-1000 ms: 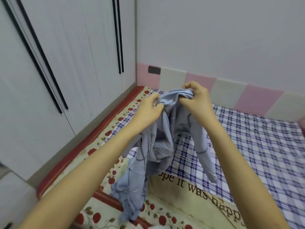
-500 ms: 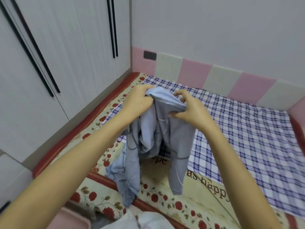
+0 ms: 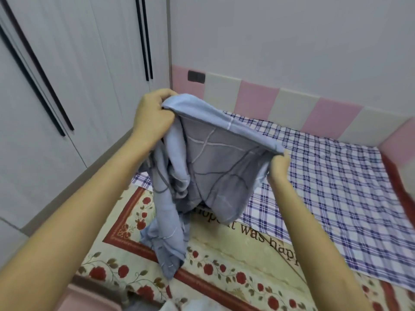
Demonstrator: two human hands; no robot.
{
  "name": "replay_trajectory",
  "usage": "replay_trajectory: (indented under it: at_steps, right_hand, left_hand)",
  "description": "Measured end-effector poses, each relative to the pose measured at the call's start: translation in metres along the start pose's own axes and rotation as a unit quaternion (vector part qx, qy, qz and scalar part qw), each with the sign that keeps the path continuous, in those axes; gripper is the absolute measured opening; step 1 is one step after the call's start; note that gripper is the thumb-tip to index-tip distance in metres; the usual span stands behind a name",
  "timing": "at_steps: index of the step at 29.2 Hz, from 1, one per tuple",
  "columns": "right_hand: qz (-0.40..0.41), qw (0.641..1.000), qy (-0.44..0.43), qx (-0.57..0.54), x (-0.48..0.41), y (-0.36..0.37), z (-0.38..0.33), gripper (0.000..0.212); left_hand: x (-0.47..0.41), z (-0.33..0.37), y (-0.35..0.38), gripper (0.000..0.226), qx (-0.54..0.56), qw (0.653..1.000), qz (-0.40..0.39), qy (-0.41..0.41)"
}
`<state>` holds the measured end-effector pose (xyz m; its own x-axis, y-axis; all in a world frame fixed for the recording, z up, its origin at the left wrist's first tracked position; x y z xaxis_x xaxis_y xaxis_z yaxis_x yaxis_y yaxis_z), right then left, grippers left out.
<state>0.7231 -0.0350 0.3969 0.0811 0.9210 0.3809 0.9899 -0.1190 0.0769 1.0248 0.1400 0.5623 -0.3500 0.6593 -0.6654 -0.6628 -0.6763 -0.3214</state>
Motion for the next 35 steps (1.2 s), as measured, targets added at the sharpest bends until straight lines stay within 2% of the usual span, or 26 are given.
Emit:
replay_trajectory:
  at_steps: [1,2,3,4,5,6,7,8,9,10,11,13,16,18,20,22,24,26,27,28,29,30,31,32,33,35]
  right_hand:
    - [0.016,0.993,-0.014,-0.118,0.005,-0.014,-0.029,0.019]
    - [0.007,0.983,-0.047,-0.18,0.018,-0.026,-0.059,0.02]
    - [0.003,0.987,-0.075,-0.144,0.03,-0.029,-0.07,0.022]
    - [0.0,0.995,-0.088,-0.051,0.037,-0.023,-0.074,0.024]
    - [0.012,0.994,-0.095,0.058,0.039,-0.031,-0.071,0.027]
    - [-0.025,0.978,-0.102,0.18,0.04,-0.022,-0.056,0.031]
    - [-0.094,0.945,-0.093,0.298,0.037,-0.01,-0.028,0.033]
    - [-0.153,0.888,-0.042,0.431,0.037,-0.012,0.018,0.03]
    - [-0.172,0.798,0.035,0.577,0.035,-0.027,0.074,0.03]
    - [-0.171,0.698,0.114,0.686,0.028,-0.056,0.135,0.044]
    - [-0.172,0.611,0.164,0.755,0.037,-0.088,0.192,0.055]
    - [-0.188,0.463,0.289,0.816,0.07,-0.145,0.266,0.057]
    - [-0.234,0.381,0.494,0.746,0.144,-0.198,0.326,0.046]
    - [-0.257,0.327,0.493,0.764,0.157,-0.215,0.346,0.056]
    - [-0.276,0.309,0.468,0.781,0.171,-0.216,0.351,0.065]
    - [-0.286,0.34,0.452,0.773,0.172,-0.216,0.358,0.065]
    - [-0.238,0.469,0.478,0.704,0.15,-0.213,0.359,0.058]
    - [-0.116,0.7,0.446,0.546,0.094,-0.198,0.338,0.044]
    - [-0.059,0.805,0.402,0.432,0.041,-0.183,0.294,0.032]
    - [-0.031,0.866,0.383,0.32,0.019,-0.172,0.268,0.021]
    - [-0.021,0.915,0.345,0.208,-0.016,-0.144,0.21,0.025]
    - [-0.015,0.953,0.277,0.124,-0.037,-0.126,0.161,0.03]
    - [-0.038,0.983,0.179,0.002,-0.063,-0.097,0.072,0.032]
    - [-0.071,0.981,0.116,-0.136,-0.072,-0.074,-0.012,0.033]
    - [-0.125,0.961,0.036,-0.245,-0.072,-0.051,-0.109,0.03]
    - [-0.168,0.927,-0.14,-0.304,-0.035,-0.033,-0.279,0.011]
  left_hand:
    - [0.006,-0.006,0.007,0.03,-0.024,1.0,-0.019,0.002]
    - [0.007,-0.01,0.021,0.024,-0.045,0.998,-0.053,0.0]
    - [0.021,-0.026,0.035,0.022,-0.075,0.992,-0.1,-0.024]
    - [0.037,-0.045,0.047,0.033,-0.11,0.979,-0.162,-0.059]
    - [0.05,-0.06,0.073,0.054,-0.141,0.953,-0.258,-0.077]
    - [0.071,-0.079,0.086,0.073,-0.184,0.916,-0.343,-0.1]
    - [0.089,-0.096,0.092,0.086,-0.24,0.867,-0.415,-0.132]
    - [0.115,-0.113,0.1,0.092,-0.299,0.801,-0.492,-0.163]
    - [0.15,-0.132,0.104,0.091,-0.347,0.719,-0.571,-0.19]
    - [0.196,-0.143,0.105,0.079,-0.366,0.617,-0.66,-0.224]
    - [0.246,-0.155,0.101,0.061,-0.365,0.537,-0.713,-0.267]
    - [0.308,-0.182,0.096,0.037,-0.336,0.457,-0.781,-0.263]
    - [0.382,-0.193,0.077,0.027,-0.225,0.308,-0.895,-0.231]
    - [0.404,-0.182,0.08,0.01,-0.189,0.269,-0.923,-0.199]
    - [0.419,-0.167,0.079,0.018,-0.157,0.253,-0.932,-0.206]
    - [0.425,-0.163,0.082,0.025,-0.123,0.277,-0.91,-0.281]
    - [0.411,-0.173,0.093,0.027,-0.095,0.378,-0.823,-0.414]
    - [0.366,-0.191,0.121,0.027,-0.083,0.539,-0.69,-0.476]
    - [0.296,-0.198,0.147,0.026,-0.083,0.661,-0.595,-0.45]
    - [0.259,-0.199,0.165,0.024,-0.061,0.734,-0.513,-0.44]
    - [0.183,-0.191,0.186,0.022,-0.038,0.811,-0.418,-0.408]
    - [0.131,-0.181,0.2,0.021,0.002,0.87,-0.314,-0.38]
    - [0.042,-0.144,0.204,0.021,0.043,0.923,-0.214,-0.317]
    - [-0.031,-0.103,0.198,0.024,0.09,0.959,-0.125,-0.238]
    - [-0.107,-0.048,0.181,0.027,0.117,0.981,-0.051,-0.145]
    - [-0.212,0.049,0.134,0.027,0.145,0.988,0.047,0.031]
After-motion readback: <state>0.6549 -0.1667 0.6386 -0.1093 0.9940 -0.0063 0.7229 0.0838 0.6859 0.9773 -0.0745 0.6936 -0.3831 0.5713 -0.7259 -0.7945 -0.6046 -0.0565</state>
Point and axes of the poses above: each hand's wrist, its own x-axis away from the middle knuckle, its own y-axis out of the palm, z = x × y, the point moved 8 cm from there along -x, towards the middle knuckle, and after that the axes turned 14 degrees about y, right-handed, at the moved point
